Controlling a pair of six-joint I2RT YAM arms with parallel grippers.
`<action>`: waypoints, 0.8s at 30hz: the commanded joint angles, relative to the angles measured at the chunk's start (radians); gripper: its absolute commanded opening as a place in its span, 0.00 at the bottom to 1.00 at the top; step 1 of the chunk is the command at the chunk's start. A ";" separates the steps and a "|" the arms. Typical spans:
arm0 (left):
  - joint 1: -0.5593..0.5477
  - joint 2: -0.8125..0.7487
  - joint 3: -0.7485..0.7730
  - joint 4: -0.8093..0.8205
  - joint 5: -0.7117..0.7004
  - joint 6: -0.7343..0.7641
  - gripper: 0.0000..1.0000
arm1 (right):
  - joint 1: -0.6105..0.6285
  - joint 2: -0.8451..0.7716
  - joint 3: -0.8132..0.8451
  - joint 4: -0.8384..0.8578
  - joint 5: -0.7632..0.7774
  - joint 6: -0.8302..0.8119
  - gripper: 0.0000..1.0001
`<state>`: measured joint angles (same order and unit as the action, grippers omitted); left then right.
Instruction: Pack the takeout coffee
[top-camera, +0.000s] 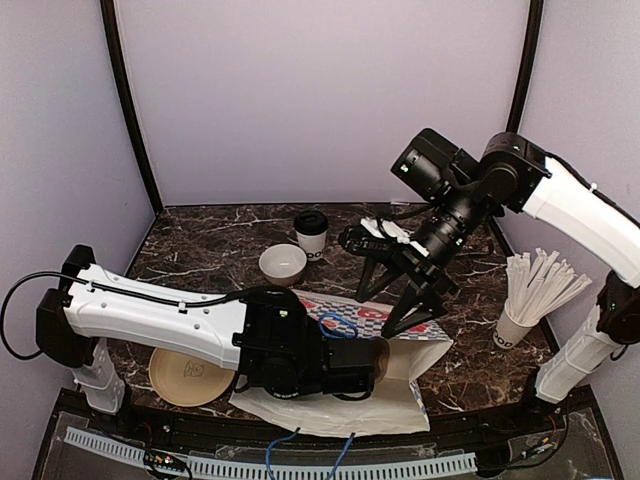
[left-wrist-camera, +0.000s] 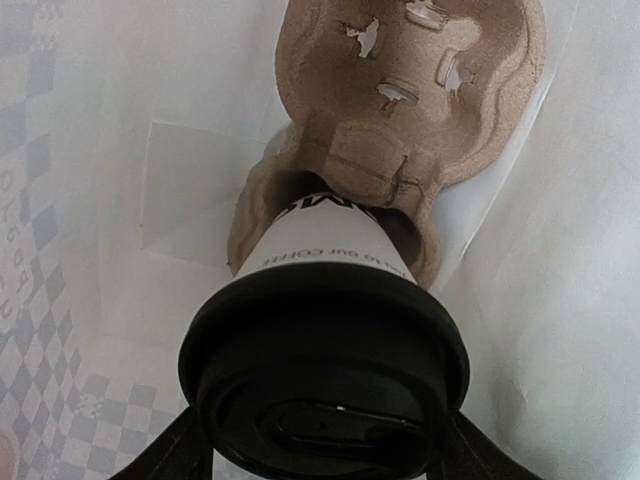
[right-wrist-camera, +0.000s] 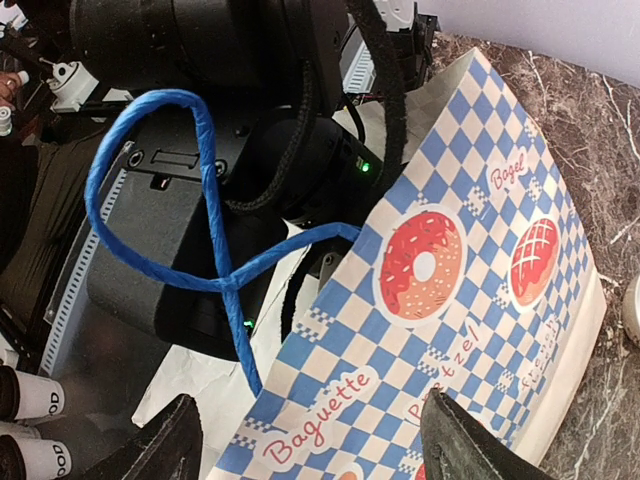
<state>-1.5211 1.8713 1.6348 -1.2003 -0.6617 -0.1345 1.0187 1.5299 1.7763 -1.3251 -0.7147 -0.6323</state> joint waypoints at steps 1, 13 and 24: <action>0.021 -0.052 -0.039 0.028 0.046 0.022 0.47 | 0.008 0.012 0.003 0.001 -0.026 -0.016 0.75; 0.076 -0.045 -0.107 0.119 0.080 0.092 0.47 | 0.007 0.027 0.004 -0.012 -0.020 -0.025 0.76; 0.168 0.019 -0.100 0.128 0.447 0.159 0.47 | -0.003 0.041 0.042 -0.031 0.004 -0.035 0.78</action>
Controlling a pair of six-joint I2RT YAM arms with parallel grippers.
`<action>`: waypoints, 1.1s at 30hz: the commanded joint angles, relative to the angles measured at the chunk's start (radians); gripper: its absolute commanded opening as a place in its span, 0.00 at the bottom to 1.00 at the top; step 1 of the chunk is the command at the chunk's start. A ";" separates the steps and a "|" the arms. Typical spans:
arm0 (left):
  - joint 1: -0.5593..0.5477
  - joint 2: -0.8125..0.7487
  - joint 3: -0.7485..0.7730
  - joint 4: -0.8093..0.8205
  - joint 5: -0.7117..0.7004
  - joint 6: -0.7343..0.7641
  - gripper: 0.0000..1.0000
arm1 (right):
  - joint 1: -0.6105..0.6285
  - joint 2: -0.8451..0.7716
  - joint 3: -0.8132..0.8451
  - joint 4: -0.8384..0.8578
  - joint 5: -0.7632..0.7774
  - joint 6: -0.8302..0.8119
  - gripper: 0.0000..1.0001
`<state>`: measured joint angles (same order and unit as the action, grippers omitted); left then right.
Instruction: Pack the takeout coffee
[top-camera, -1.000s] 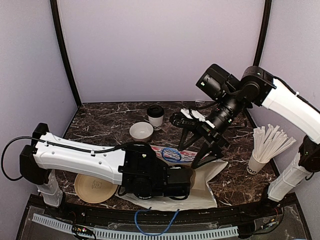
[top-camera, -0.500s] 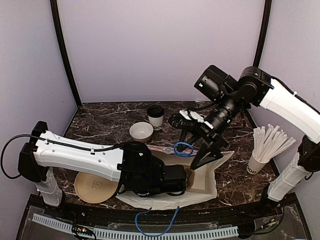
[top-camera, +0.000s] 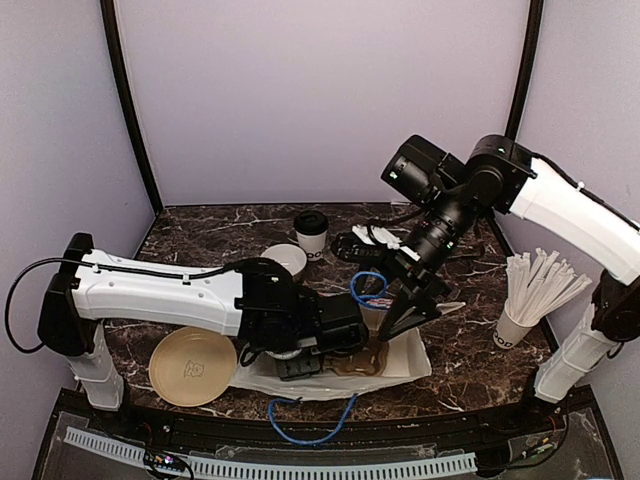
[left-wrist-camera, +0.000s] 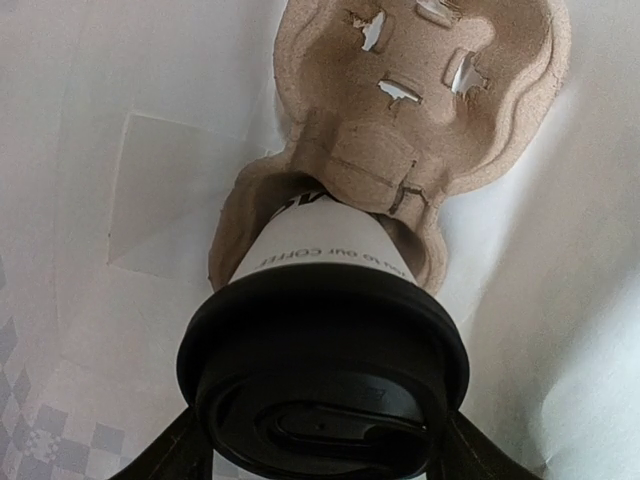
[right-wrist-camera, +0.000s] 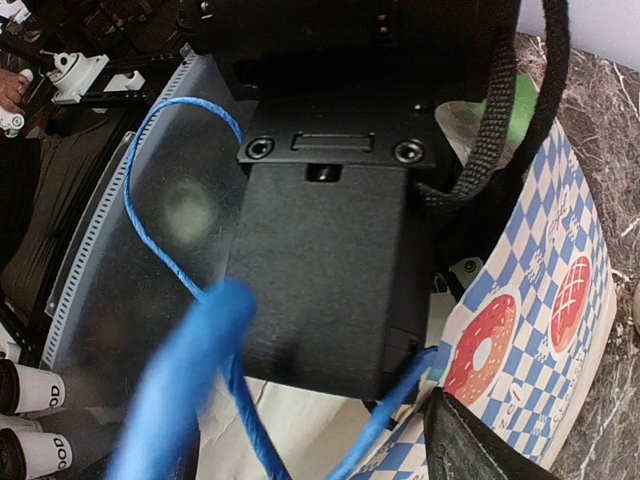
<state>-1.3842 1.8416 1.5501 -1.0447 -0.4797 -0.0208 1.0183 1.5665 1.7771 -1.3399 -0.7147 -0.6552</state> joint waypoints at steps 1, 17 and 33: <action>0.036 0.064 -0.012 -0.030 0.283 0.058 0.47 | -0.010 0.004 0.049 -0.016 0.004 -0.011 0.78; 0.099 0.152 0.139 -0.064 0.366 0.105 0.56 | -0.055 -0.016 0.020 0.039 0.097 0.025 0.78; 0.095 0.022 0.042 0.238 -0.080 0.165 0.56 | -0.069 -0.011 0.023 0.047 0.147 0.032 0.78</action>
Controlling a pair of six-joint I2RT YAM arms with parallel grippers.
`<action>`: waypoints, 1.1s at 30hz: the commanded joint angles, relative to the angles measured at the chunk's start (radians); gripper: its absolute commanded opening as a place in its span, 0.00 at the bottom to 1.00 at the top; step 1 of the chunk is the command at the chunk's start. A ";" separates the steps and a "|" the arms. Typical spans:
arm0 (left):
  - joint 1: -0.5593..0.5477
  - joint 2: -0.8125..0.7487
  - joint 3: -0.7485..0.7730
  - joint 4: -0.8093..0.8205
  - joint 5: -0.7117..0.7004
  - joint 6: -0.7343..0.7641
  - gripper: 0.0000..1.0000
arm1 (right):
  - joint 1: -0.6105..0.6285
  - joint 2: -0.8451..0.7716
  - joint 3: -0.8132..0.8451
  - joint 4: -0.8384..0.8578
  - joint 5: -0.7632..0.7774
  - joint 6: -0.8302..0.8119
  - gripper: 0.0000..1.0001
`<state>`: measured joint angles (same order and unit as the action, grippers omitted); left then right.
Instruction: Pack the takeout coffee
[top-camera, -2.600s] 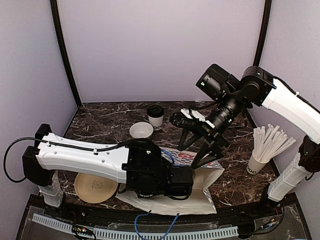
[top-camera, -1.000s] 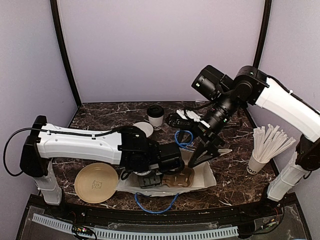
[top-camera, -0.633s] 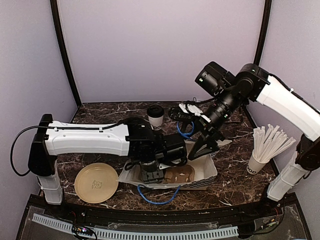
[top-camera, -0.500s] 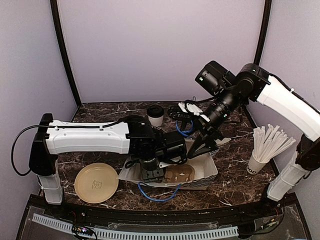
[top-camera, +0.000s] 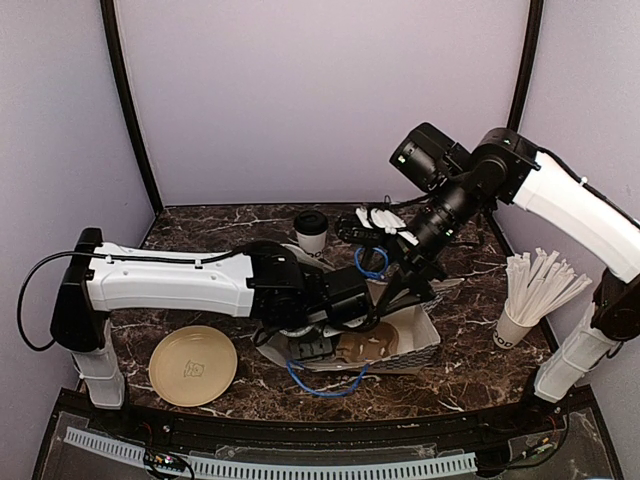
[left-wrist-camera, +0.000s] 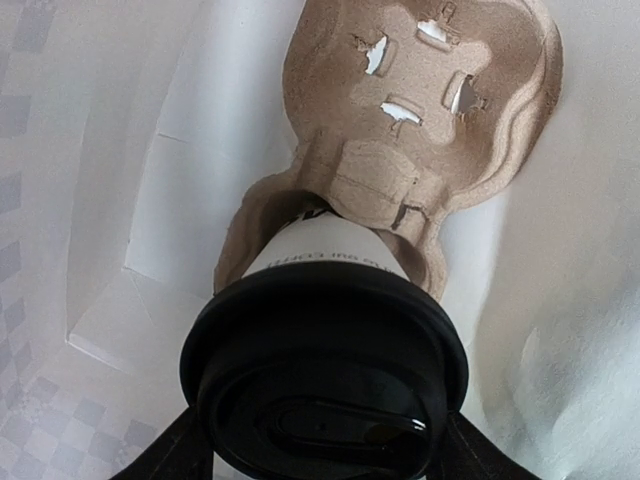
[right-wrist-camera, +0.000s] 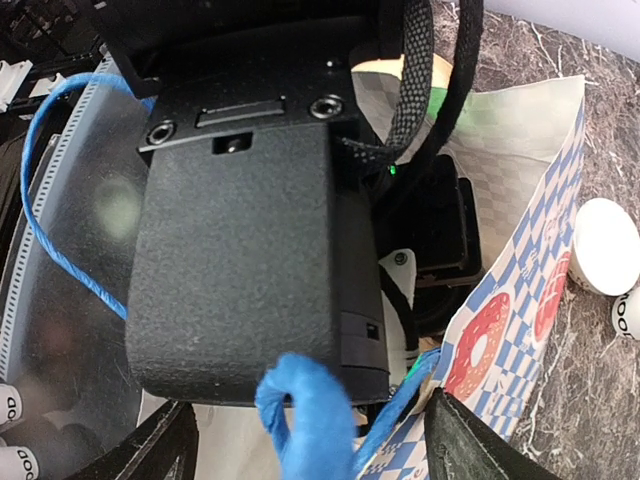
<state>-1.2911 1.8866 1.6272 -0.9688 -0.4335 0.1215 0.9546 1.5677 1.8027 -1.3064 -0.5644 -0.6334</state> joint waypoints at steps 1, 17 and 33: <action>0.000 -0.032 -0.043 0.177 -0.153 0.025 0.56 | -0.005 -0.011 -0.001 0.014 -0.003 0.011 0.78; -0.021 -0.079 -0.097 0.264 -0.222 0.043 0.59 | -0.037 -0.011 0.020 -0.045 -0.044 -0.035 0.82; -0.022 -0.040 -0.071 0.292 -0.158 0.068 0.98 | -0.073 0.012 0.049 -0.065 -0.040 -0.060 0.85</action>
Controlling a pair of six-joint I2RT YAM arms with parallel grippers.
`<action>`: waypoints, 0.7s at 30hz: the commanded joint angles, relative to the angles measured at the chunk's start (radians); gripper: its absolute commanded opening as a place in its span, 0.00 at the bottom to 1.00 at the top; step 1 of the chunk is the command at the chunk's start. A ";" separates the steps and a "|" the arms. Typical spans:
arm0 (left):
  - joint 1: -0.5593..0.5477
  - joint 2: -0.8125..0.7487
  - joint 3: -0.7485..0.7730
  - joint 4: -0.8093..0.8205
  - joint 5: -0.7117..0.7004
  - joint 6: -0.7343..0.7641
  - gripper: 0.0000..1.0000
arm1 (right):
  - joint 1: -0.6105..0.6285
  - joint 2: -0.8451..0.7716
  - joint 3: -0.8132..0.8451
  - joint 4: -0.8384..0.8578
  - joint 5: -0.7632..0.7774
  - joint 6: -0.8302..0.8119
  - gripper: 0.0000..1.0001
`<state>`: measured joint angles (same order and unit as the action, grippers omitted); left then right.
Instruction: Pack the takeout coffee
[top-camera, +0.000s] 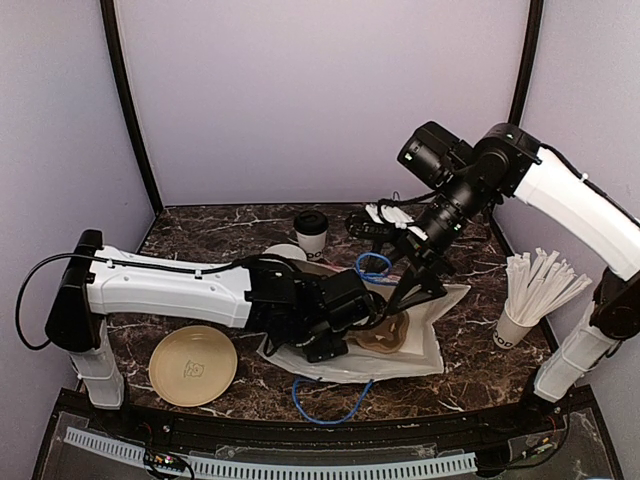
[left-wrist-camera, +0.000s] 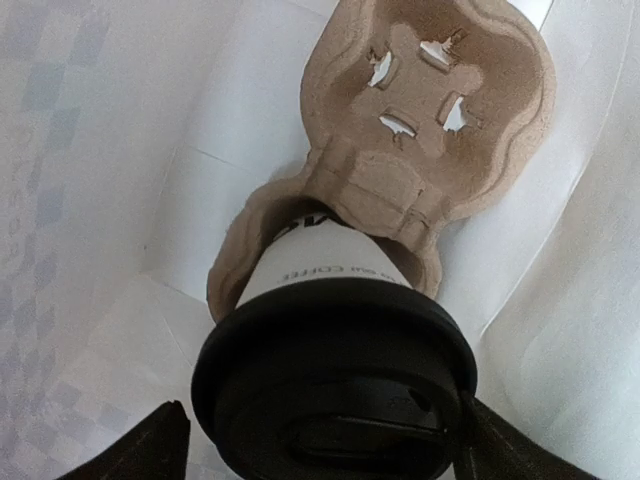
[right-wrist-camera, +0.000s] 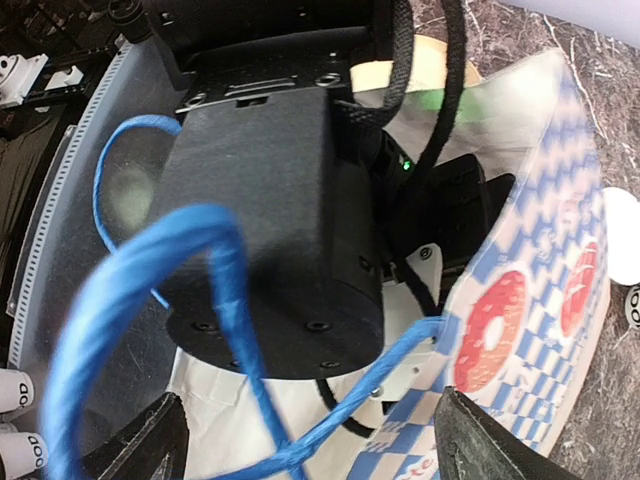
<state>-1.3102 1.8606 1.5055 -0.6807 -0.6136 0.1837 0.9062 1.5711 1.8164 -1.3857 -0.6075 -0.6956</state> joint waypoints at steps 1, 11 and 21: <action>-0.003 -0.017 0.056 0.010 0.020 0.007 0.98 | -0.031 0.009 0.034 0.026 0.014 0.009 0.85; -0.003 -0.096 0.090 0.073 0.019 0.065 0.99 | -0.099 0.028 -0.007 0.149 0.170 0.108 0.83; 0.005 -0.229 0.129 0.174 -0.006 0.146 0.99 | -0.232 0.092 0.005 0.175 0.191 0.113 0.73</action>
<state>-1.2884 1.7832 1.5703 -0.6292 -0.6086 0.2836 0.7418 1.6100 1.8160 -1.2469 -0.5331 -0.5762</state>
